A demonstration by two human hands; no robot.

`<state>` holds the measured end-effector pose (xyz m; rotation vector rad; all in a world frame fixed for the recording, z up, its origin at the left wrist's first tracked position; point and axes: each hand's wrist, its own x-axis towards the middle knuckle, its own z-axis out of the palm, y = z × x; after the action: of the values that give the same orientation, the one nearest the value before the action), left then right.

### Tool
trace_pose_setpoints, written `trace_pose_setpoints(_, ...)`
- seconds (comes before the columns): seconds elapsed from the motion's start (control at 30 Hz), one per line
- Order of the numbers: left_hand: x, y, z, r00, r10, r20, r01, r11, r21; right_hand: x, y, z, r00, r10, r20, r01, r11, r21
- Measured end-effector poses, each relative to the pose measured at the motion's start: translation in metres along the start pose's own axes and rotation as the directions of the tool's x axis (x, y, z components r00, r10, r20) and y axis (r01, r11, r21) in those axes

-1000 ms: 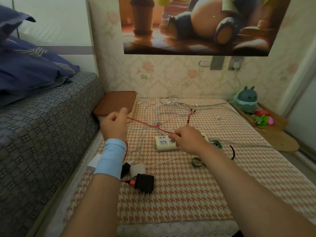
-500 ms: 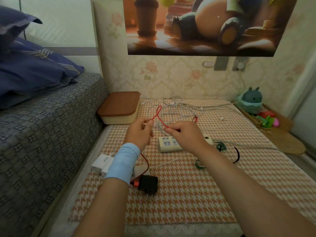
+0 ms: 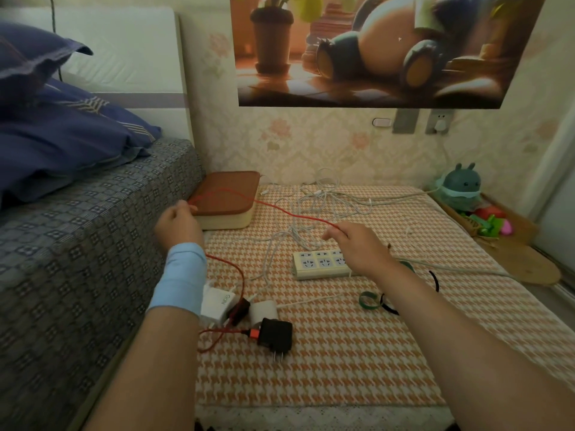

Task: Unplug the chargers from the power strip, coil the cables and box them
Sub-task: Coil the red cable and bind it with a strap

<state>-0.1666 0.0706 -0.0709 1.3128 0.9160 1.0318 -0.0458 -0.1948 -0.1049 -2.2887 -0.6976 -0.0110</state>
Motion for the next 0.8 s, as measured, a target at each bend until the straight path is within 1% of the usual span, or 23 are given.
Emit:
trace_pose_setpoints(0.03, -0.002, -0.004, 0.000, 0.998, 0.023, 0.062, -0.037, 0.972, 0.231, 0.000, -0.006, 0.001, 1.000, -0.018, 0.024, 0.017, 1.000, 0.013)
trace_pose_setpoints(0.07, -0.008, -0.007, 0.001, 0.994, 0.063, 0.093, -0.099, 0.876, 0.472, 0.001, -0.012, 0.004, 0.999, -0.038, 0.039, 0.038, 0.999, 0.017)
trace_pose_setpoints(0.1, -0.017, -0.008, 0.002, 0.983, 0.147, 0.111, -0.183, 0.751, 0.634, 0.002, -0.019, 0.006, 0.997, -0.060, 0.050, 0.060, 0.998, 0.004)
trace_pose_setpoints(0.13, -0.028, -0.006, 0.004, 0.940, 0.306, 0.151, -0.322, 0.653, 0.685, 0.001, -0.026, 0.009, 0.994, -0.090, 0.061, 0.092, 0.996, -0.020)
trace_pose_setpoints(0.17, -0.034, -0.003, 0.006, 0.841, 0.488, 0.233, -0.515, 0.590, 0.622, 0.002, -0.032, 0.012, 0.990, -0.121, 0.071, 0.125, 0.991, -0.055)
trace_pose_setpoints(0.2, -0.038, 0.000, 0.010, 0.702, 0.623, 0.346, -0.701, 0.516, 0.493, 0.001, -0.038, 0.014, 0.983, -0.167, 0.072, 0.173, 0.982, -0.079)
trace_pose_setpoints(0.23, -0.042, 0.001, 0.016, 0.572, 0.679, 0.461, -0.820, 0.470, 0.326, 0.000, -0.044, 0.017, 0.974, -0.217, 0.062, 0.222, 0.971, -0.084)
trace_pose_setpoints(0.27, -0.047, 0.002, 0.020, 0.502, 0.640, 0.581, -0.848, 0.497, 0.185, -0.002, -0.051, 0.019, 0.961, -0.273, 0.043, 0.275, 0.959, -0.069)
trace_pose_setpoints(0.3, -0.057, 0.003, 0.022, 0.490, 0.526, 0.695, -0.801, 0.586, 0.120, -0.005, -0.057, 0.019, 0.946, -0.323, 0.019, 0.324, 0.945, -0.042)
trace_pose_setpoints(0.33, -0.066, 0.002, 0.023, 0.508, 0.385, 0.771, -0.715, 0.687, 0.128, -0.006, -0.062, 0.018, 0.933, -0.360, -0.001, 0.359, 0.933, -0.012)
trace_pose_setpoints(0.37, -0.072, -0.001, 0.024, 0.529, 0.278, 0.802, -0.653, 0.737, 0.175, -0.007, -0.066, 0.017, 0.925, -0.380, -0.015, 0.381, 0.925, 0.017)
trace_pose_setpoints(0.4, -0.075, -0.001, 0.023, 0.550, 0.215, 0.807, -0.629, 0.743, 0.231, -0.009, -0.068, 0.015, 0.921, -0.389, -0.020, 0.389, 0.920, 0.033)
trace_pose_setpoints(0.43, -0.077, 0.000, 0.022, 0.574, 0.196, 0.795, -0.634, 0.720, 0.280, -0.009, -0.067, 0.015, 0.922, -0.386, -0.019, 0.386, 0.922, 0.031)
trace_pose_setpoints(0.47, -0.075, 0.002, 0.020, 0.608, 0.202, 0.768, -0.629, 0.713, 0.310, -0.009, -0.064, 0.013, 0.925, -0.379, -0.012, 0.379, 0.925, 0.019)
trace_pose_setpoints(0.53, -0.065, 0.008, 0.017, 0.679, 0.298, 0.671, -0.611, 0.737, 0.290, -0.008, -0.053, 0.012, 0.948, -0.320, 0.001, 0.320, 0.948, -0.006)
trace_pose_setpoints(0.6, -0.054, 0.011, 0.016, 0.750, 0.423, 0.508, -0.602, 0.755, 0.261, -0.007, -0.040, 0.012, 0.967, -0.255, -0.004, 0.255, 0.966, -0.039)
trace_pose_setpoints(0.63, -0.050, 0.012, 0.015, 0.790, 0.454, 0.411, -0.576, 0.780, 0.246, -0.006, -0.035, 0.011, 0.971, -0.237, -0.012, 0.236, 0.970, -0.065)
trace_pose_setpoints(0.67, -0.046, 0.011, 0.014, 0.829, 0.456, 0.325, -0.534, 0.818, 0.215, -0.004, -0.029, 0.011, 0.974, -0.224, -0.024, 0.221, 0.971, -0.088)
trace_pose_setpoints(0.73, -0.041, 0.011, 0.011, 0.891, 0.416, 0.184, -0.445, 0.881, 0.161, 0.000, -0.020, 0.011, 0.980, -0.195, -0.043, 0.188, 0.974, -0.130)
trace_pose_setpoints(0.8, -0.036, 0.009, 0.009, 0.925, 0.370, 0.087, -0.379, 0.916, 0.135, 0.003, -0.015, 0.011, 0.988, -0.153, -0.036, 0.145, 0.977, -0.158)
